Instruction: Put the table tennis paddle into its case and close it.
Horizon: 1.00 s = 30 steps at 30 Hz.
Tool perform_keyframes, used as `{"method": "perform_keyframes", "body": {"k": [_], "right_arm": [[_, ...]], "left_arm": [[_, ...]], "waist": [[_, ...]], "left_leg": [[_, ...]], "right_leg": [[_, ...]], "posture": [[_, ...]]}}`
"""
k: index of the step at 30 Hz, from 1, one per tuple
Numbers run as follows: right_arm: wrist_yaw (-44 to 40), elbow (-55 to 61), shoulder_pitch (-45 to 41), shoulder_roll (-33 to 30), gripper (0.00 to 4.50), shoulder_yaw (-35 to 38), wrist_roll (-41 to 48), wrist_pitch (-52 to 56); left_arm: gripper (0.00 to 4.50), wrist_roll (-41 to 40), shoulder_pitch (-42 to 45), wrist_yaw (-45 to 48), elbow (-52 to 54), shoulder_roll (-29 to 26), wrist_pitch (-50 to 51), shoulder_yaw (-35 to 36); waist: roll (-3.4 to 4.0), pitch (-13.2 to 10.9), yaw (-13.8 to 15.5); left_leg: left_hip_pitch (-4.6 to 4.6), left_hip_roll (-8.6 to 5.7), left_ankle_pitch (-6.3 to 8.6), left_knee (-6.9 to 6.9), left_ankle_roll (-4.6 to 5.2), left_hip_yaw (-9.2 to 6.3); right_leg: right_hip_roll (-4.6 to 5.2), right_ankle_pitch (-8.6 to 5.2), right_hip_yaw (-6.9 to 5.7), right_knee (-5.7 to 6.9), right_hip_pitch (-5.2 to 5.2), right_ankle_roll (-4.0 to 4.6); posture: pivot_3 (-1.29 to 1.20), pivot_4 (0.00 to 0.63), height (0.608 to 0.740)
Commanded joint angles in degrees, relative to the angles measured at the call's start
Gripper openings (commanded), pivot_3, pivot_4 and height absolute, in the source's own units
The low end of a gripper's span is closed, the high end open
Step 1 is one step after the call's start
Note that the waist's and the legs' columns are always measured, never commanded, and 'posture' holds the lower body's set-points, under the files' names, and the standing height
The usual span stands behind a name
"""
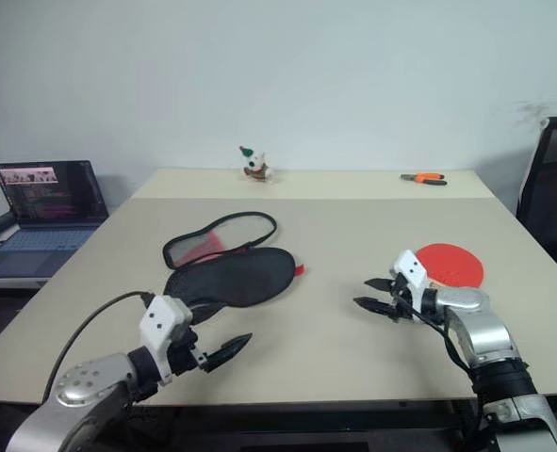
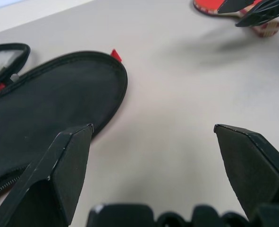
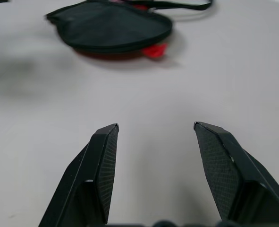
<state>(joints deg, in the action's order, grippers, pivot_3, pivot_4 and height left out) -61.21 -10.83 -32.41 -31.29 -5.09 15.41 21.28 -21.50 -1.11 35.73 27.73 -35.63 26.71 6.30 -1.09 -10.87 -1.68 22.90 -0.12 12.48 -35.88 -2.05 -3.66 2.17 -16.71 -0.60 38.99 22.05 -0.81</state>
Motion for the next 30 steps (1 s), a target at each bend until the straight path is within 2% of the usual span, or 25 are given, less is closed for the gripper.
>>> {"method": "perform_keyframes", "body": {"k": [1, 5, 11, 15, 18, 22, 30], "right_arm": [[-1.0, 3.8, 0.5, 0.8, 2.82, -1.5, 1.1, 1.3], [3.6, 7.4, 3.0, 5.3, 2.82, -3.6, 0.1, 1.8], [6.7, 20.0, 5.0, 4.4, 2.82, -0.2, 5.3, 11.2], [9.3, 25.7, 5.0, 3.9, 2.82, 1.2, 8.0, 16.1], [11.5, 27.4, 4.2, 4.8, 2.82, 2.0, 9.5, 17.9], [14.5, 29.3, 4.0, 6.0, 2.82, 1.4, 10.2, 19.0], [17.3, 29.0, 4.5, 6.4, 2.82, 1.4, 9.1, 17.3]], "left_arm": [[4.5, 0.4, 1.4, 0.5, -0.7, 0.0, -1.7, 0.2], [4.5, 3.3, 3.2, 2.7, -5.7, -0.6, -7.0, -1.1], [4.5, 0.2, 6.6, 7.8, -11.9, -1.7, -7.7, 0.8], [4.5, 0.5, 9.8, 12.8, -17.5, -5.3, -9.5, 1.8], [4.5, 2.2, 13.3, 14.3, -24.3, -6.5, -12.8, 1.9], [4.5, 9.0, 20.6, 18.7, -38.9, -9.6, -23.3, -1.8], [4.5, 16.4, 33.6, 23.4, -63.3, -10.7, -36.1, -5.9]], "waist": [[0.0, 0.0, 0.1], [-0.05, 0.0, 0.1], [-0.01, 0.0, 0.2], [-0.02, 0.0, 0.1], [-0.02, 0.0, 0.1], [-0.02, 0.0, 0.1], [-0.04, 0.0, 0.1]], "left_leg": [[0.0, 0.0, 0.0, -0.01, 0.0, -0.01], [-0.03, 0.0, 0.0, -0.03, 0.0, 0.03], [0.08, -0.1, 0.0, -0.02, 0.0, -0.04], [0.05, -0.04, 0.0, -0.02, 0.0, -0.1], [0.03, -0.01, 0.0, -0.01, 0.0, -0.09], [0.04, -0.02, 0.0, 0.01, 0.0, -0.02], [0.12, -0.11, 0.02, 0.0, 0.03, 0.21]], "right_leg": [[0.0, 0.0, 0.0, 0.0, 0.0, 0.0], [-0.02, 0.0, -0.03, 0.01, -0.04, -0.01], [-0.01, 0.03, -0.01, 0.0, 0.05, -0.03], [-0.01, 0.0, -0.05, 0.01, 0.05, -0.05], [-0.03, -0.02, -0.06, 0.02, 0.06, -0.06], [-0.05, -0.01, -0.04, 0.01, 0.09, -0.05], [-0.12, 0.05, -0.11, 0.01, 0.15, -0.05]], "posture": [[0.0, 0.15, 0.74], [0.0, 0.15, 0.74], [0.0, 0.15, 0.74], [0.0, 0.15, 0.74], [0.0, 0.15, 0.74], [0.0, 0.15, 0.74], [0.0, 0.15, 0.74]]}}
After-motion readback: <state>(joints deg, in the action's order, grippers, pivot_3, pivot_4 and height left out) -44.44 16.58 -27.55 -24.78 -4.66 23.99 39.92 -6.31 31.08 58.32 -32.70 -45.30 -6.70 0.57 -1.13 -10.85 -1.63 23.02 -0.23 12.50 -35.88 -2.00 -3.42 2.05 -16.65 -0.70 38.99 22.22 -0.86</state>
